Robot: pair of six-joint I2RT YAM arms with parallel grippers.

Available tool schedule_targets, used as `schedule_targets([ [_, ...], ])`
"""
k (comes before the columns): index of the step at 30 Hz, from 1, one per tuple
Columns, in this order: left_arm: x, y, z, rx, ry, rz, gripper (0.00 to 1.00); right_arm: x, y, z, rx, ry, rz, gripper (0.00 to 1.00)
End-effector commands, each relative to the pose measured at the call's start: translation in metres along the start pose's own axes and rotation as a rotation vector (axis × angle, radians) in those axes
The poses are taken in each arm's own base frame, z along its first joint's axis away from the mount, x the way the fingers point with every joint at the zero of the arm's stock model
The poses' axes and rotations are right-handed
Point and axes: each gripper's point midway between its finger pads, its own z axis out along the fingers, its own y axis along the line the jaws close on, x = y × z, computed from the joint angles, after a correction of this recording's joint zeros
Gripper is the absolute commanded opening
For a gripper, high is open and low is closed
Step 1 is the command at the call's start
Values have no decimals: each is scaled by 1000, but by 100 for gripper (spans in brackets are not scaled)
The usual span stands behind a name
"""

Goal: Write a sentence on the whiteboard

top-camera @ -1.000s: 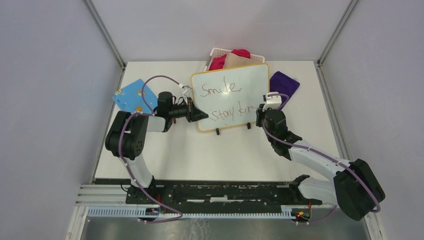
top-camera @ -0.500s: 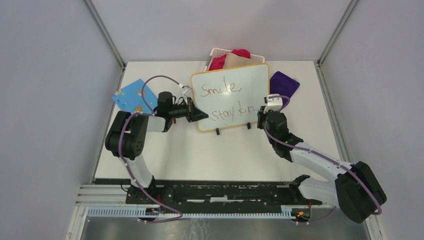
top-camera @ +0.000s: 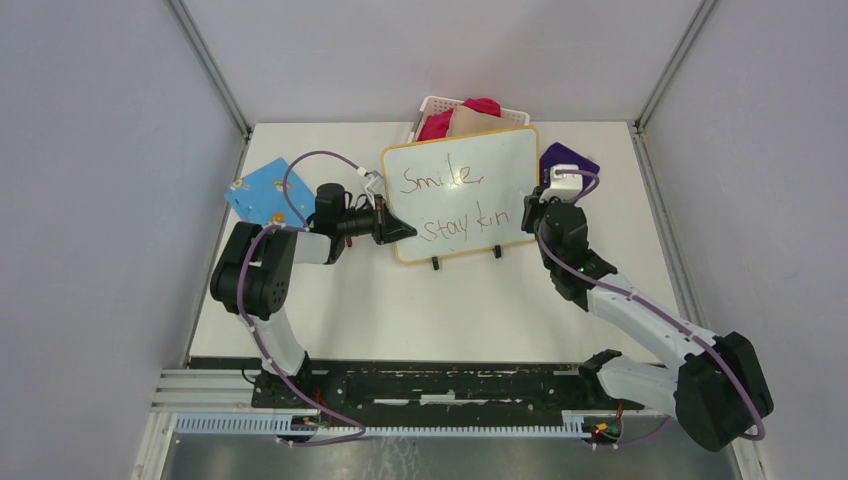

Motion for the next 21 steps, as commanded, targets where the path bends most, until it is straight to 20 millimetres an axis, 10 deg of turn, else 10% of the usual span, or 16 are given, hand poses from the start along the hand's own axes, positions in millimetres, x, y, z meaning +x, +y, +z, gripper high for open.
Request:
schedule_targets([
  [1, 59, 25, 1, -146, 138, -106, 2, -23, 3, 9, -3, -49, 30, 0],
  [21, 59, 25, 2, -145, 138, -106, 2, 6, -4, 18, 8, 12, 34, 0],
])
